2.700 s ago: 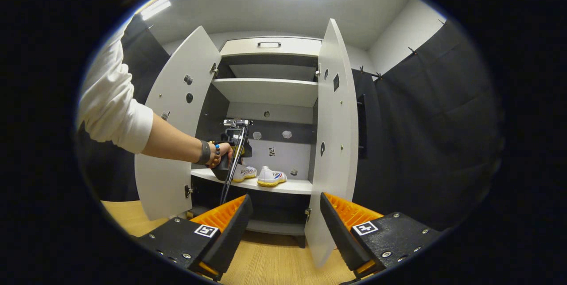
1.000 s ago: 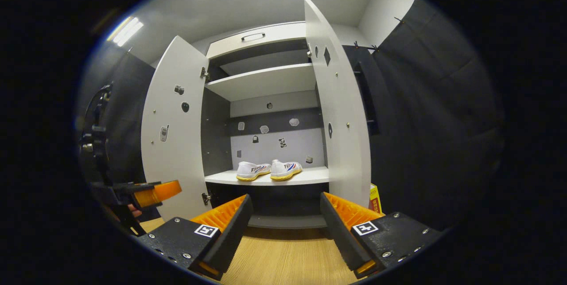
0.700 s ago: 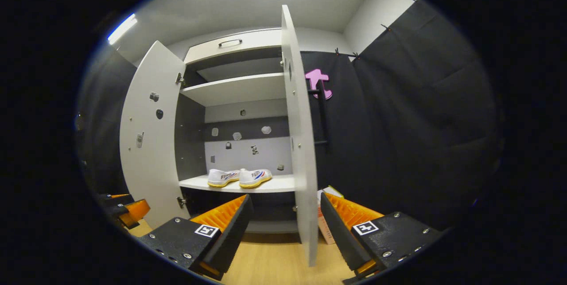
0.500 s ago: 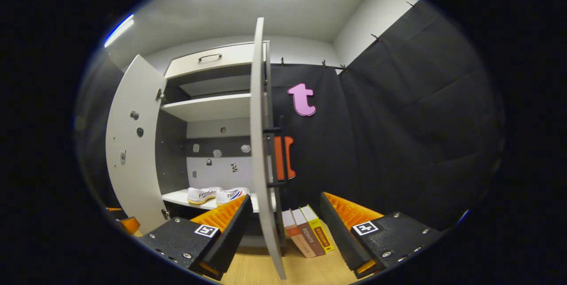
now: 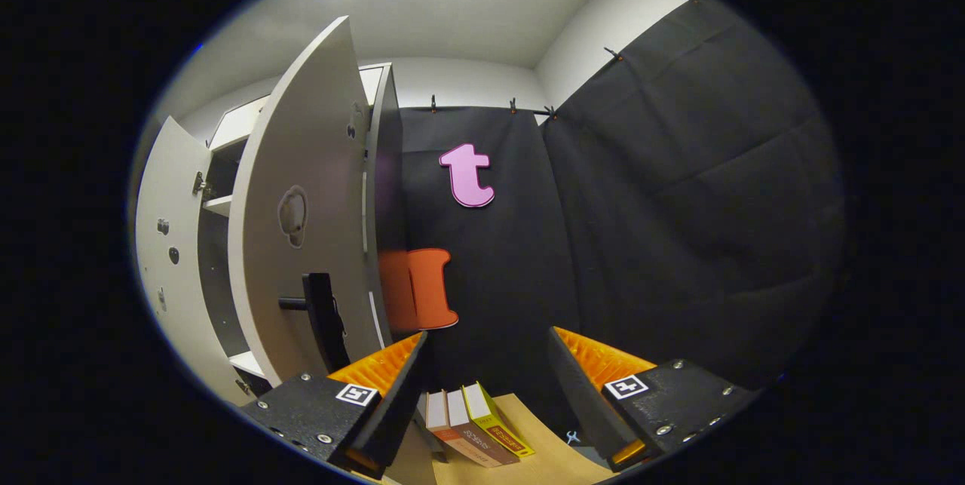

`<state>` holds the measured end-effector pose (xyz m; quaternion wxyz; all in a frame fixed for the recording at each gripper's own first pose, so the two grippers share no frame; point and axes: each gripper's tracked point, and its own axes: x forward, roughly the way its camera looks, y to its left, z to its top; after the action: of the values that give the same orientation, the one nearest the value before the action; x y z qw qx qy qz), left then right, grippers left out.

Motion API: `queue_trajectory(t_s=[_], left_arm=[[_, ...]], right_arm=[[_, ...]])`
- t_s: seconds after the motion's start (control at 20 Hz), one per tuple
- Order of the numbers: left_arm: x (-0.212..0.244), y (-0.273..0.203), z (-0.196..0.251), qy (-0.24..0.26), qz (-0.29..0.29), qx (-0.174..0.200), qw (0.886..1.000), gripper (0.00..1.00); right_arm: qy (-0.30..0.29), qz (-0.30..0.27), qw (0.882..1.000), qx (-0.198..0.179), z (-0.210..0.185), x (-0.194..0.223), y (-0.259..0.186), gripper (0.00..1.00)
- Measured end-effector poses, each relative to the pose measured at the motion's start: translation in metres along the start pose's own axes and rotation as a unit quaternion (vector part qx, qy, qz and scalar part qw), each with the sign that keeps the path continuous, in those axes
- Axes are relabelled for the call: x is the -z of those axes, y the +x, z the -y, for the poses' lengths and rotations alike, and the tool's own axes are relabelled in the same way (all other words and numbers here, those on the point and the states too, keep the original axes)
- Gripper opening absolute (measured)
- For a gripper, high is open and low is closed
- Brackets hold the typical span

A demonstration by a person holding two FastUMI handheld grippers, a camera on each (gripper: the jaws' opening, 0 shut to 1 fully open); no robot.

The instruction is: Grab one shoe with the right hand and put it into the shoe cabinet, grab the other shoe with the left hand and put it into the shoe cabinet; then close the right door with the right hand and the left door with the left hand.

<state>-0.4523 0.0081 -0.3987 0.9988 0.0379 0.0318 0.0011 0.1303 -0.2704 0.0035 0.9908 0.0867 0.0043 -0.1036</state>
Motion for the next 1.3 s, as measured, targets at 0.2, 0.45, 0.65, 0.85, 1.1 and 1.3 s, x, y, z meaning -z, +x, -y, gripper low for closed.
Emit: queue_trajectory(t_s=[0.2, 0.45, 0.65, 0.85, 1.1, 1.3], left_arm=[[0.003, 0.000, -0.001, 0.005, -0.004, -0.005, 1.000, 0.99], [0.005, 0.005, -0.002, 0.004, -0.007, -0.006, 1.000, 0.96], [0.002, 0.011, 0.000, 0.002, 0.000, 0.004, 1.000, 0.96], [-0.004, 0.009, -0.005, 0.008, 0.007, 0.004, 1.000, 0.93], [-0.003, 0.004, -0.018, 0.006, -0.001, -0.013, 1.000, 0.96], [-0.009, -0.001, -0.033, 0.015, 0.004, -0.028, 0.999, 0.99]], right_arm=[[-0.014, -0.007, 1.000, -0.027, -0.023, 0.008, 0.009, 0.94], [-0.021, -0.011, 0.999, -0.031, -0.030, 0.011, 0.009, 0.92], [-0.021, -0.021, 0.995, -0.090, -0.084, 0.018, 0.000, 0.91], [-0.039, -0.018, 0.989, -0.142, -0.156, 0.026, -0.006, 0.90], [0.022, -0.049, 0.976, -0.213, -0.238, 0.047, 0.015, 0.91], [0.025, -0.021, 0.982, -0.187, -0.237, 0.035, 0.013, 1.00]])
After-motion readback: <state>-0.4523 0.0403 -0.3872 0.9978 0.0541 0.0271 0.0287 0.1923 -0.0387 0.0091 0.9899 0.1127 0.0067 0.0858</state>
